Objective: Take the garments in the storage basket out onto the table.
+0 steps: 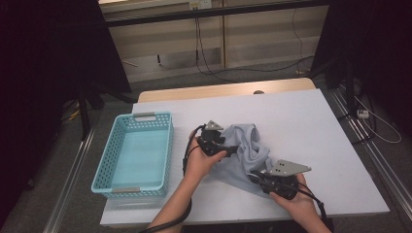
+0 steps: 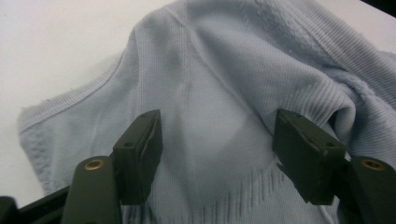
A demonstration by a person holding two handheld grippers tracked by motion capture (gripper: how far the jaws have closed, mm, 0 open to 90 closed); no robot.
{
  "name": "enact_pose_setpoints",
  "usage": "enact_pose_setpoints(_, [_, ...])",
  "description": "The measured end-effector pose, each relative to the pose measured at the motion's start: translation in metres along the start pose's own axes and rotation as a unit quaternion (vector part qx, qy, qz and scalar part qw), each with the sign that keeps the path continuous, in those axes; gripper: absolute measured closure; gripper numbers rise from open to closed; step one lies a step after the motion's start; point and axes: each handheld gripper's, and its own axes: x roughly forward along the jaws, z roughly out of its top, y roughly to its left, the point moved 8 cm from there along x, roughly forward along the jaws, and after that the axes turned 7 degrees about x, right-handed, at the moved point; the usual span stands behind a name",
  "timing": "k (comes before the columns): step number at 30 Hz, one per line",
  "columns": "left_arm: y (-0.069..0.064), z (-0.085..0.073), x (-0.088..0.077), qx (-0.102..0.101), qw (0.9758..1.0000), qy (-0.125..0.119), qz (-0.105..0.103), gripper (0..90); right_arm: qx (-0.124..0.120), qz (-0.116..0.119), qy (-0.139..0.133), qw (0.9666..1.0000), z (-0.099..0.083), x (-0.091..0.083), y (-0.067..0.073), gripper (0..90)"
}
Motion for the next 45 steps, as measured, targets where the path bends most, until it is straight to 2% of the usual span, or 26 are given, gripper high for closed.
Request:
enact_pose_setpoints(3, [-0.001,-0.003,0.005,-0.003,1.0000,-0.001,0.002,38.0,0.000,-0.001,0.001,1.0000,0.000,0.000,0.000,79.9])
enact_pose_setpoints(6, [-0.004,-0.006,0.008,-0.005,1.0000,0.004,-0.003,47.8,0.003,-0.001,0.001,1.0000,0.000,0.000,0.000,79.8])
enact_pose_setpoints(7, [-0.005,-0.007,0.009,0.000,0.9999,0.010,-0.006,52.8,0.004,-0.001,0.000,1.0000,0.000,0.000,-0.001,79.7])
enact_pose_setpoints(9, [-0.008,-0.007,0.009,-0.003,0.9999,0.011,-0.010,63.1,0.004,-0.002,0.001,1.0000,0.000,0.000,-0.001,79.6])
enact_pose_setpoints(10, [-0.009,-0.007,0.008,-0.005,0.9998,0.014,-0.013,77.7,0.005,-0.003,0.001,1.0000,0.000,0.000,-0.001,79.4])
enact_pose_setpoints(11, [-0.009,-0.007,0.007,-0.003,0.9998,0.018,-0.010,77.7,0.005,-0.003,0.001,1.0000,0.000,0.000,-0.001,79.4])
enact_pose_setpoints(12, [-0.010,-0.007,0.005,-0.009,0.9997,0.020,-0.014,87.2,0.006,-0.005,0.001,1.0000,0.000,0.000,-0.002,79.2])
enact_pose_setpoints(19, [-0.012,-0.003,-0.011,-0.025,0.9990,0.018,-0.033,88.2,0.012,-0.009,-0.002,0.9999,0.002,-0.004,-0.006,79.1])
enact_pose_setpoints(31, [-0.016,-0.002,-0.033,-0.026,0.9981,0.016,-0.054,88.3,0.013,-0.010,0.004,0.9999,0.003,-0.001,-0.007,79.2])
enact_pose_setpoints(34, [-0.018,-0.003,-0.038,-0.025,0.9982,0.012,-0.054,88.3,0.012,-0.010,0.009,0.9998,0.004,0.003,-0.007,79.4])
enact_pose_setpoints(37, [-0.020,-0.006,-0.041,-0.017,0.9983,0.016,-0.054,88.4,0.011,-0.009,0.012,0.9998,0.005,0.005,-0.006,79.5])
enact_pose_setpoints(41, [-0.021,-0.015,-0.043,-0.016,0.9982,0.026,-0.052,88.4,0.010,-0.003,0.019,0.9998,0.006,0.012,-0.005,79.5])
enact_pose_setpoints(45, [-0.021,-0.022,-0.045,-0.016,0.9983,0.032,-0.047,88.5,0.003,-0.007,0.030,0.9995,0.006,0.018,-0.005,79.3])
